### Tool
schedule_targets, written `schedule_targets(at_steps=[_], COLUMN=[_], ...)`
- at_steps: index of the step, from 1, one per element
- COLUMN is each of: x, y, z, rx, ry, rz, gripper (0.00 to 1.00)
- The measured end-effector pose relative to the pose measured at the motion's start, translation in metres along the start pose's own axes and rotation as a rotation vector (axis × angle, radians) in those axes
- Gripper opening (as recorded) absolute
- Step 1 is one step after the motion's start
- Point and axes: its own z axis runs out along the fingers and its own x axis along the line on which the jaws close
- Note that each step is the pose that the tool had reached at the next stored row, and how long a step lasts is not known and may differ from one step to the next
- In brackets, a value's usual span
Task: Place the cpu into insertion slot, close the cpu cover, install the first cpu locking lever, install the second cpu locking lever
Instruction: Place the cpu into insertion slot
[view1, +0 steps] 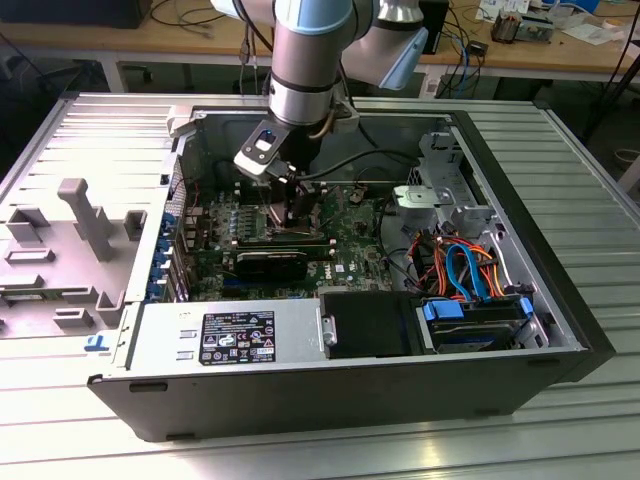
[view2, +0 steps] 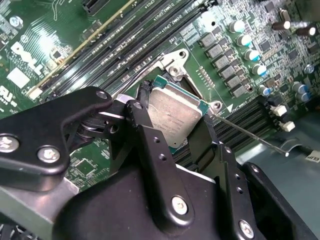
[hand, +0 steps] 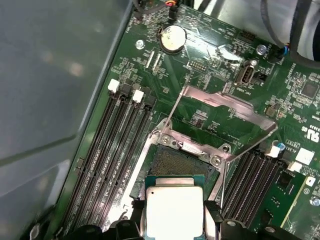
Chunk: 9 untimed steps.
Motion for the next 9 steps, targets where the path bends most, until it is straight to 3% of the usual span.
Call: schedule_targets(at_steps=[4, 9], x=[0.0, 0.0], y=[0.0001, 0.0002], z=[0.0007, 0.0013], rx=[0.0, 0.0001], ry=[0.0071, 0.0118], rz=[0.059, 0.098], gripper=[0.55, 0.55])
